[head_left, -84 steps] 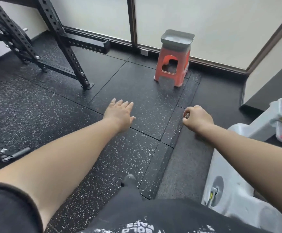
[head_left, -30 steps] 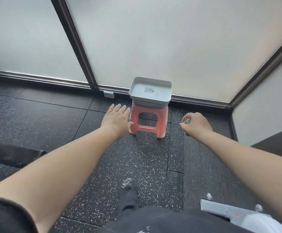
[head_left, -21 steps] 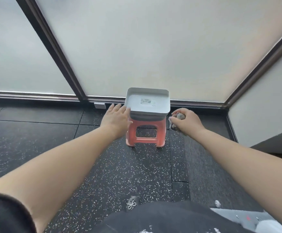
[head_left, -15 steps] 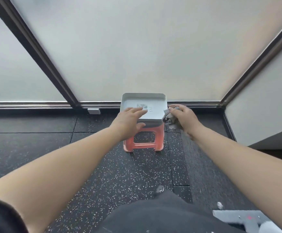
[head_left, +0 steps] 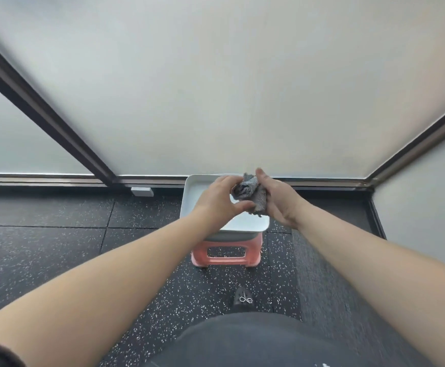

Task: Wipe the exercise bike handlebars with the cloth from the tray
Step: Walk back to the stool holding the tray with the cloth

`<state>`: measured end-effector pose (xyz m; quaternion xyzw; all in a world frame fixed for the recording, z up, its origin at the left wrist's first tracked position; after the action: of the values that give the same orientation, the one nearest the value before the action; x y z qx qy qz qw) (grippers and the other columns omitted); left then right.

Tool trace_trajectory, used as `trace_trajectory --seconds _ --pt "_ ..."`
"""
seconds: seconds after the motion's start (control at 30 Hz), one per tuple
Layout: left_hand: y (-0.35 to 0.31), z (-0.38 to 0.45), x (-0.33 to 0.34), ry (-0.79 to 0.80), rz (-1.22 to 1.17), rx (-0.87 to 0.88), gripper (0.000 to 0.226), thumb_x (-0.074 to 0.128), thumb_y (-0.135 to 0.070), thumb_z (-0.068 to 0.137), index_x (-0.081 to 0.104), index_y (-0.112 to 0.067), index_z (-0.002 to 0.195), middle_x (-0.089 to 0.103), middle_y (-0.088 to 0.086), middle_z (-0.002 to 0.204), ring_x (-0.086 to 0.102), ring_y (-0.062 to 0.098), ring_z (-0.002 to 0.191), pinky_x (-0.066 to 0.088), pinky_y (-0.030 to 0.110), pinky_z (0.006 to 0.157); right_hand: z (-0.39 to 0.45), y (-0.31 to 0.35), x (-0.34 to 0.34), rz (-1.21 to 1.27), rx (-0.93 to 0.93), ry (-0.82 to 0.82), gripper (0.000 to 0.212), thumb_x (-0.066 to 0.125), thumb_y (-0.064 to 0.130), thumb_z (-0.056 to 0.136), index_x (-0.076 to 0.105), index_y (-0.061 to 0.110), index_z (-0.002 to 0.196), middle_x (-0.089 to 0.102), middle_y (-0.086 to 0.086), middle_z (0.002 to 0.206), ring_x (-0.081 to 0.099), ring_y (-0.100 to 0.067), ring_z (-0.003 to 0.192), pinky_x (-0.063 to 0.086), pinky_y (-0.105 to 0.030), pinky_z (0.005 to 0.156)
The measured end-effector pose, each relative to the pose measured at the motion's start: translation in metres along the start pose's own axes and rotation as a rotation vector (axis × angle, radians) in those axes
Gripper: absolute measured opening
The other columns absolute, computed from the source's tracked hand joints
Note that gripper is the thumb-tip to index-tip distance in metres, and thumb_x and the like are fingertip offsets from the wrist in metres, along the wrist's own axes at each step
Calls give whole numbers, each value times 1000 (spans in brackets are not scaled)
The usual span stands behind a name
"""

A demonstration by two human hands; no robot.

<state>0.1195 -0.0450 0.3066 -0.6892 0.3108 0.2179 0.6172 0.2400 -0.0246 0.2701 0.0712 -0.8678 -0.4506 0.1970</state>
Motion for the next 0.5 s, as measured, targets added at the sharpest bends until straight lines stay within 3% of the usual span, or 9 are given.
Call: trace_trajectory --seconds 0.07,0.13,0.23,0.27,0.33,0.4,0.5 --pt "13 17 0 -23 -32 -58 54 74 -32 79 55 -20 127 54 -7 113 53 11 101 42 26 93 14 3 -3 -119 4 63 54 57 47 87 59 0 113 61 -24 100 53 -30 79 38 -41 68" --pt "28 30 1 -31 -58 -129 40 69 -26 83 60 -19 122 62 -3 111 58 14 100 44 25 91 27 -1 -8 -167 28 94 38 62 26 90 57 2 118 58 -23 98 53 -32 81 39 -42 70" --pt "59 46 5 -14 -163 -262 16 60 -29 89 65 -22 103 67 -6 89 59 14 85 43 23 72 48 -17 -18 -148 82 81 37 63 9 88 58 10 125 62 -17 98 57 -28 84 46 -33 67" --pt "72 53 6 -8 -217 -317 14 57 -30 91 64 -22 100 65 -6 84 58 15 81 44 24 70 57 -25 -22 -128 108 56 39 62 6 88 56 9 127 64 -17 102 59 -28 87 50 -35 72" --pt "97 66 15 12 -440 -450 14 55 -26 94 63 -16 98 65 1 87 59 19 83 51 32 80 72 -37 -31 -79 154 -11 37 61 2 88 56 8 125 67 -17 104 65 -27 87 56 -38 77" --pt "115 76 27 28 -686 -556 13 53 -18 96 61 -8 99 64 12 97 62 24 87 55 35 85 84 -48 -41 23 194 -111 30 64 5 88 58 10 117 67 -13 101 68 -23 78 60 -32 66" --pt "138 87 43 37 -809 -627 15 56 -12 94 59 -3 106 65 16 102 65 23 83 58 27 75 103 -66 -57 121 211 -271 23 65 11 88 59 9 111 64 -13 109 66 -21 81 57 -25 58"
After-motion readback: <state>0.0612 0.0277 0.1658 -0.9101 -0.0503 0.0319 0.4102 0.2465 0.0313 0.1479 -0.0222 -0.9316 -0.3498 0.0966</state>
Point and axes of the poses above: each hand's wrist, its own z-axis towards the middle knuckle, its own x-axis out of the palm, y = z × x, the point moved 7 cm from there along z, towards the middle knuckle
